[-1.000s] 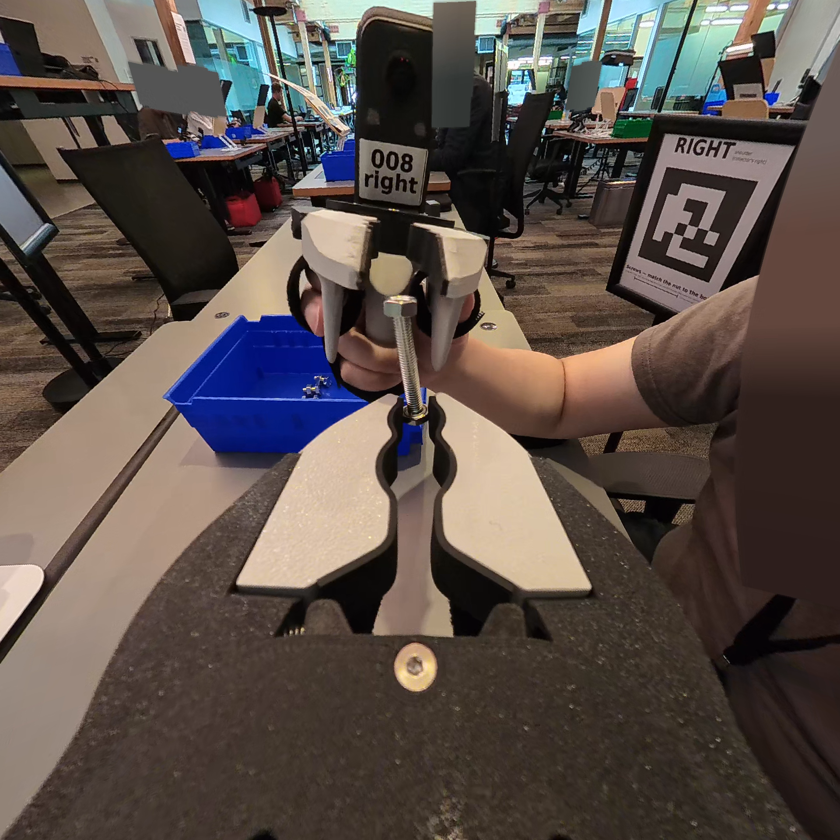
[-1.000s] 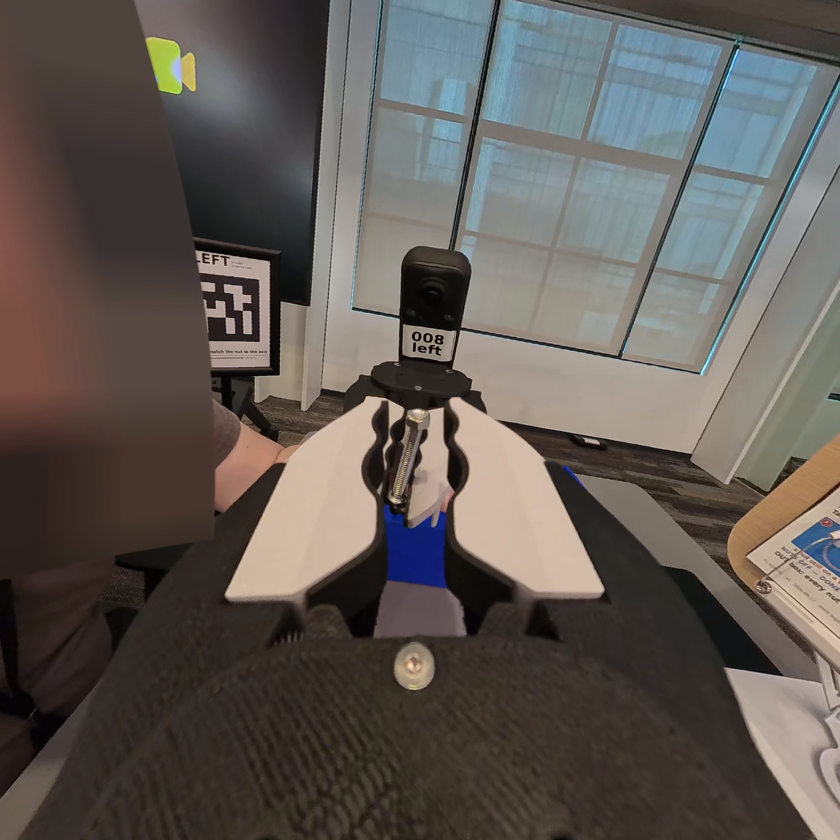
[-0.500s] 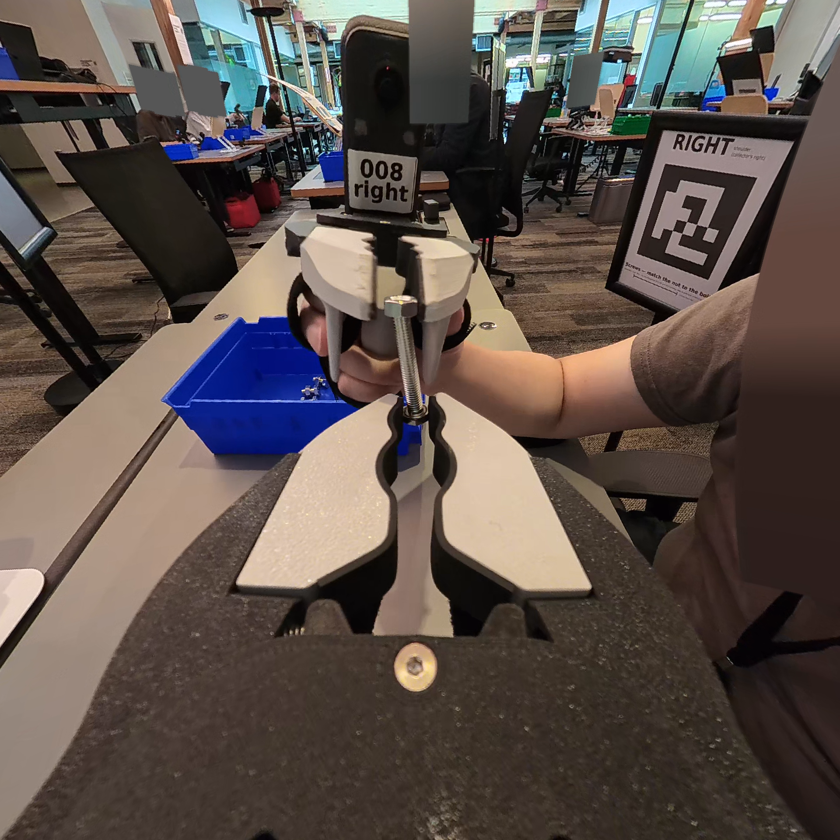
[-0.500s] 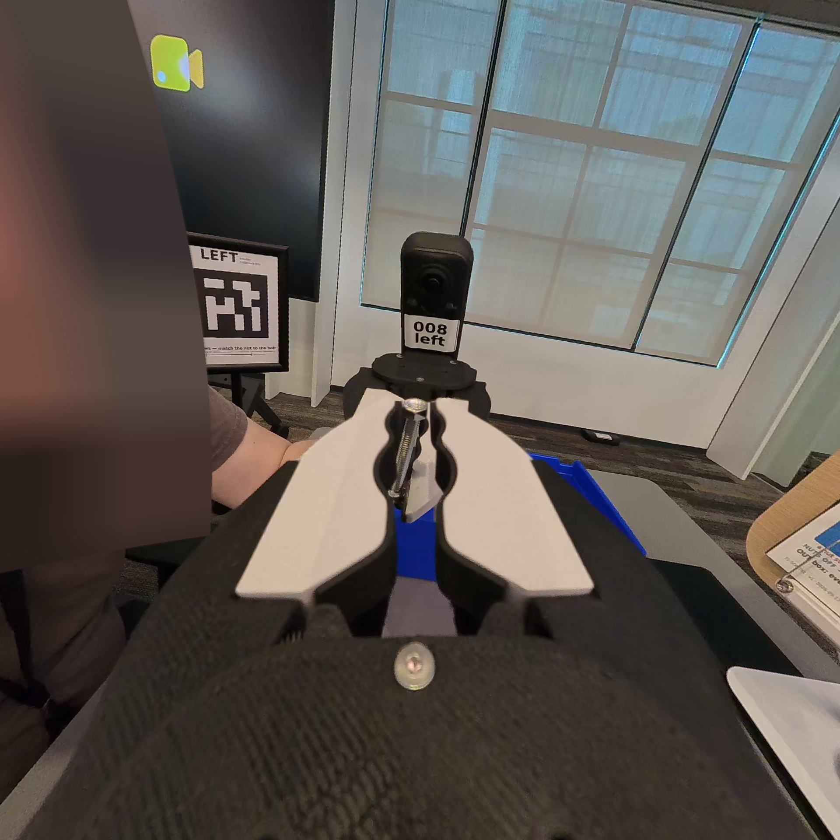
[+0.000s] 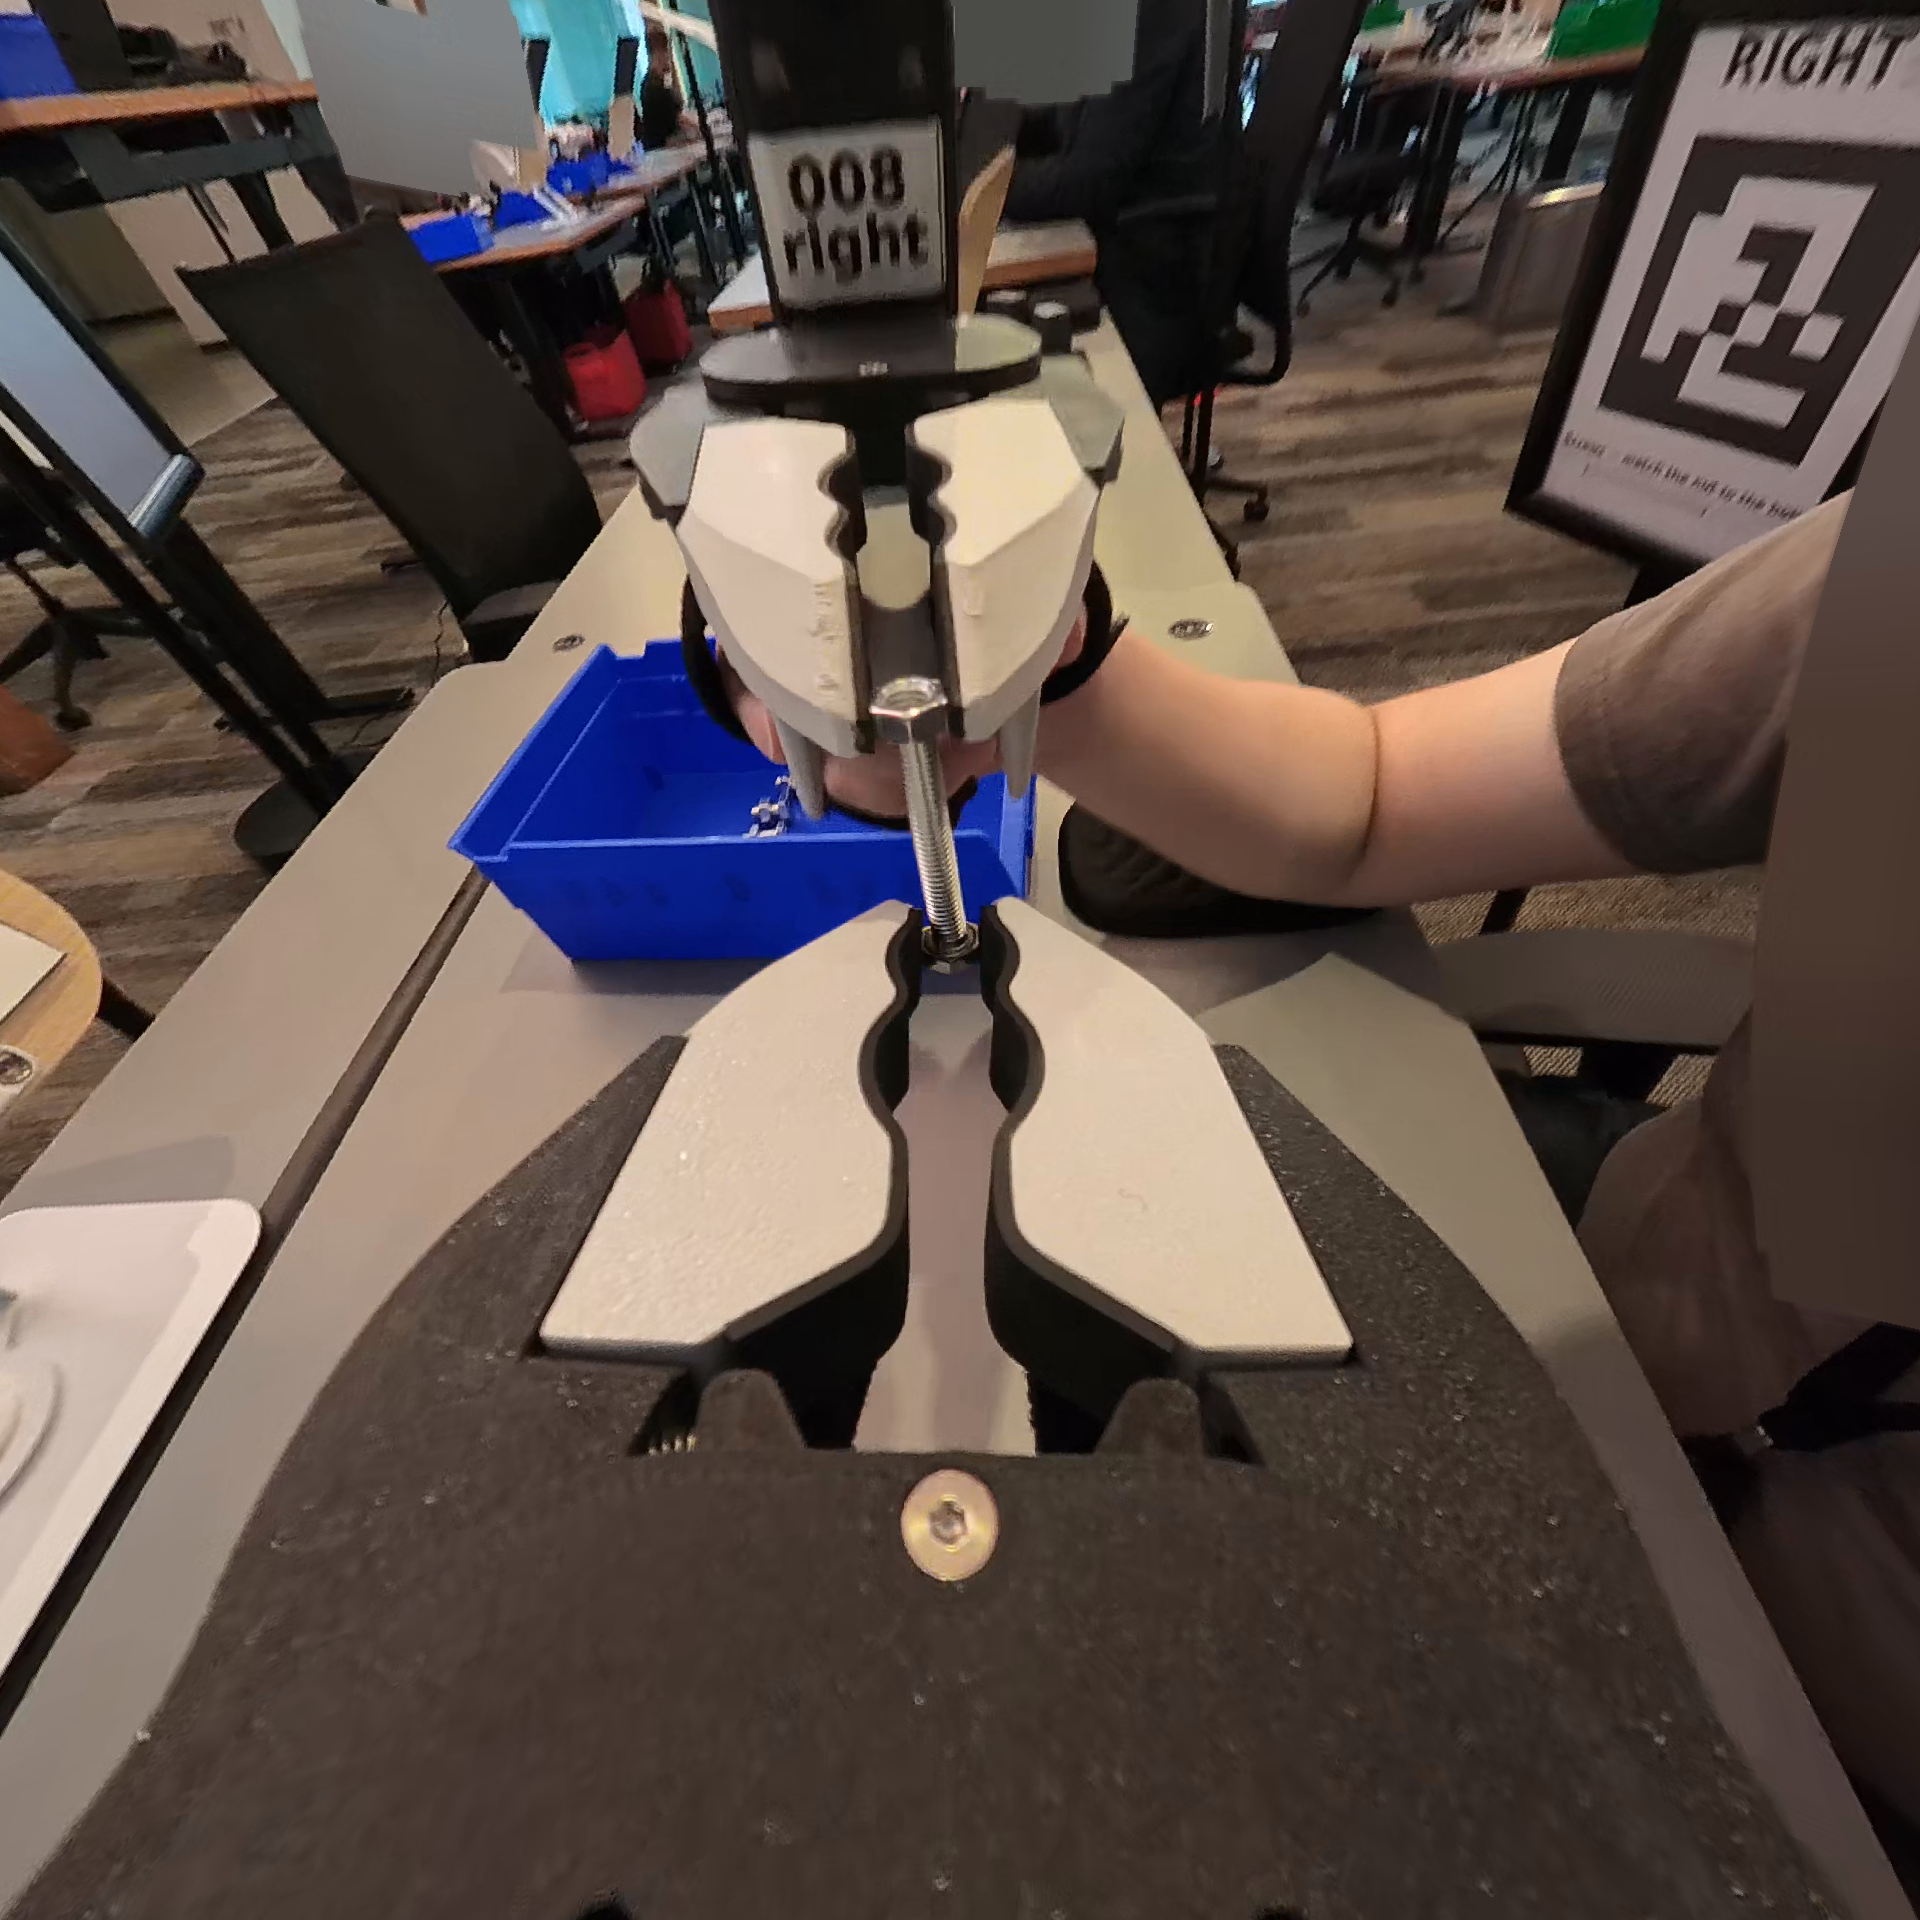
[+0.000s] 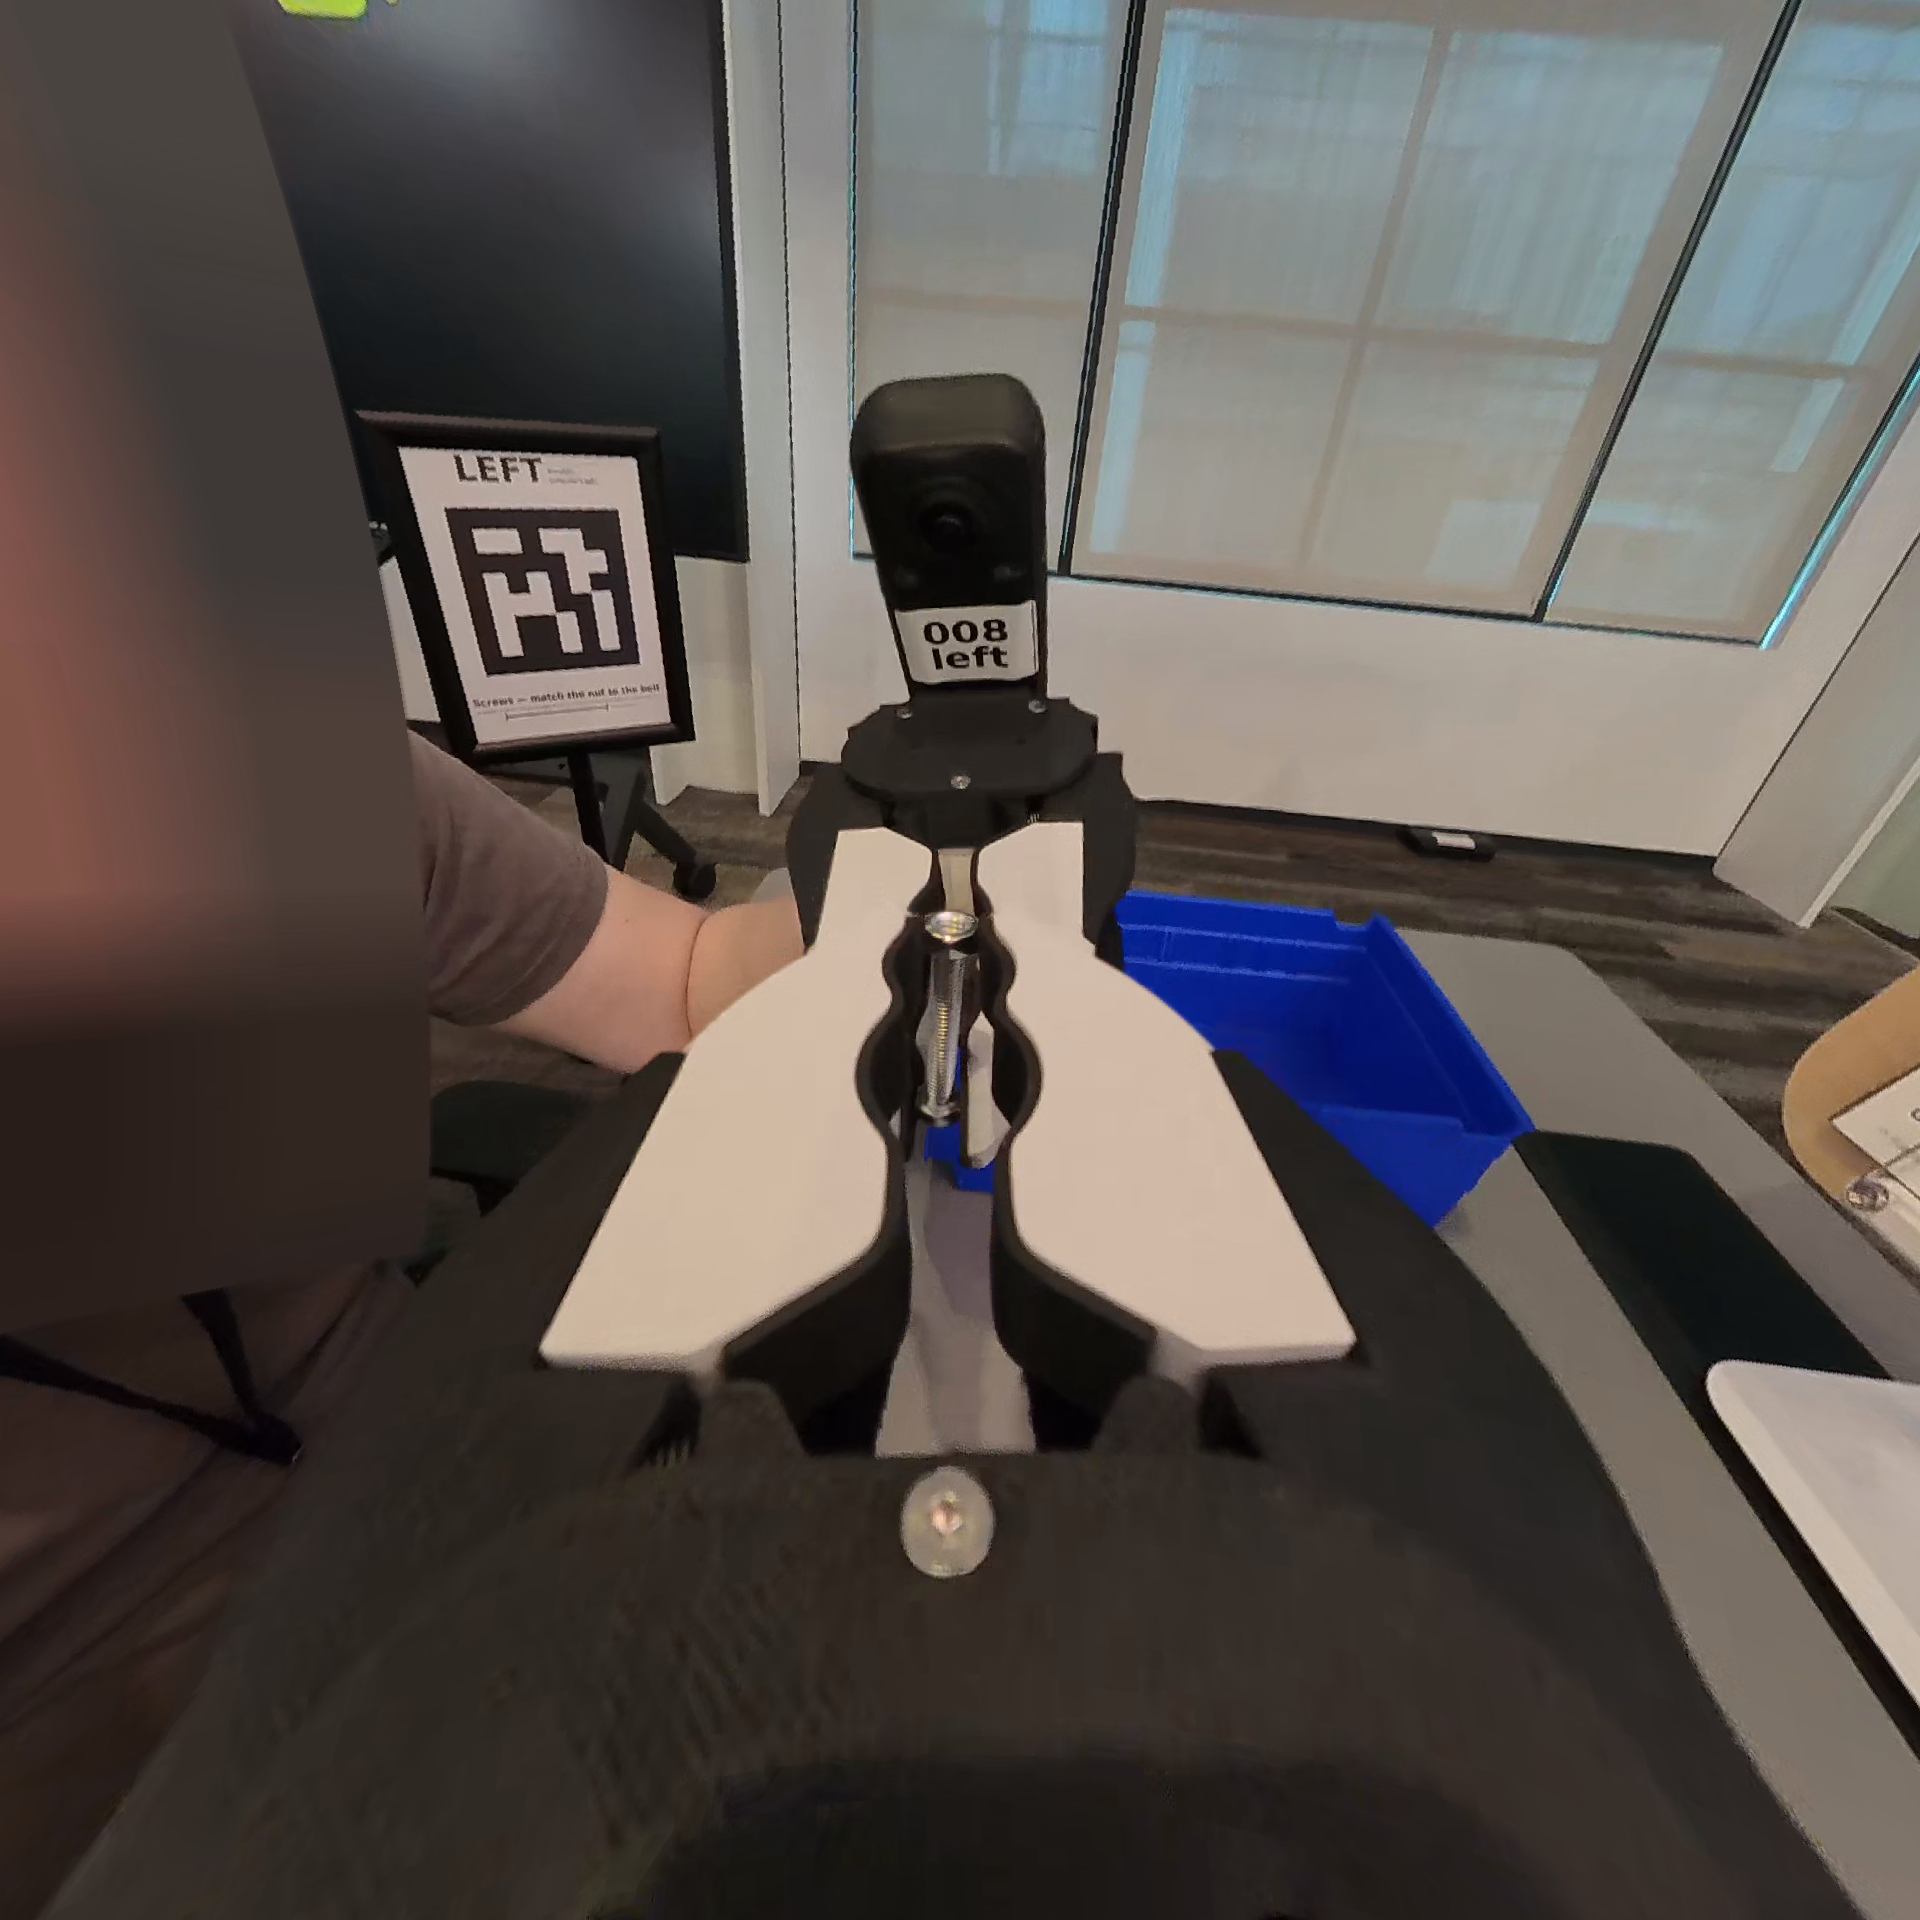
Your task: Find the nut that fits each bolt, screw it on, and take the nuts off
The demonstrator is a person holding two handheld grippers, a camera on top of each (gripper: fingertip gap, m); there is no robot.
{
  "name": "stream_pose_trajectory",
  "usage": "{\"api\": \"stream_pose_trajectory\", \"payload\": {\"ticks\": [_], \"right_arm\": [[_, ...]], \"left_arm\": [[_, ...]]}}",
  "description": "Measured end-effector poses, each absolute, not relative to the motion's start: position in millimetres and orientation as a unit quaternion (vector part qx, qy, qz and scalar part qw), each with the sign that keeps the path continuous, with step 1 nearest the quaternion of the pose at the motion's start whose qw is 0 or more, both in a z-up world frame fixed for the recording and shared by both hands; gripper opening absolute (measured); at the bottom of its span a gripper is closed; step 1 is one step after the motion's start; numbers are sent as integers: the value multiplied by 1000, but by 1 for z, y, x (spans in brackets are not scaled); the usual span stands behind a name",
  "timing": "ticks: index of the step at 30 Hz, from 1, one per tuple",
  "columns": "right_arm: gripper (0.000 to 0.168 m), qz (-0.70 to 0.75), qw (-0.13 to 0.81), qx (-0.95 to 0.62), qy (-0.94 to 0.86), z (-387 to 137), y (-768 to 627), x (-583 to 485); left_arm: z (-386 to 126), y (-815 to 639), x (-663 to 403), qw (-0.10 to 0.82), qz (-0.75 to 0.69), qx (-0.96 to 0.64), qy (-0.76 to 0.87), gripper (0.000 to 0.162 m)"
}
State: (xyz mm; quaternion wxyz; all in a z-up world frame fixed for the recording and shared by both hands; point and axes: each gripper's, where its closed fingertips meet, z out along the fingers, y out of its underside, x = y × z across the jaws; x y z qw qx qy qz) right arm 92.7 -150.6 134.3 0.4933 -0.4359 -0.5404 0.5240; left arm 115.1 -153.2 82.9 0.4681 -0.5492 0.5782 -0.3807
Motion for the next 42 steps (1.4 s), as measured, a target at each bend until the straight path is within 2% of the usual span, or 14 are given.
{"api": "stream_pose_trajectory", "payload": {"ticks": [11,23,34,42], "right_arm": [[11,481,483,-448,-578,124,-152,98],[11,505,508,-498,-489,131,-129,88],[11,424,550,-576,-431,127,-109,88],[11,423,551,-591,-409,127,-108,87]], "left_arm": [[73,-155,118,454,-365,-555,594,10],[80,-134,112,492,-338,-584,550,10],[77,-116,107,509,-297,-620,518,10],[77,-114,108,511,-293,-624,514,10]]}}
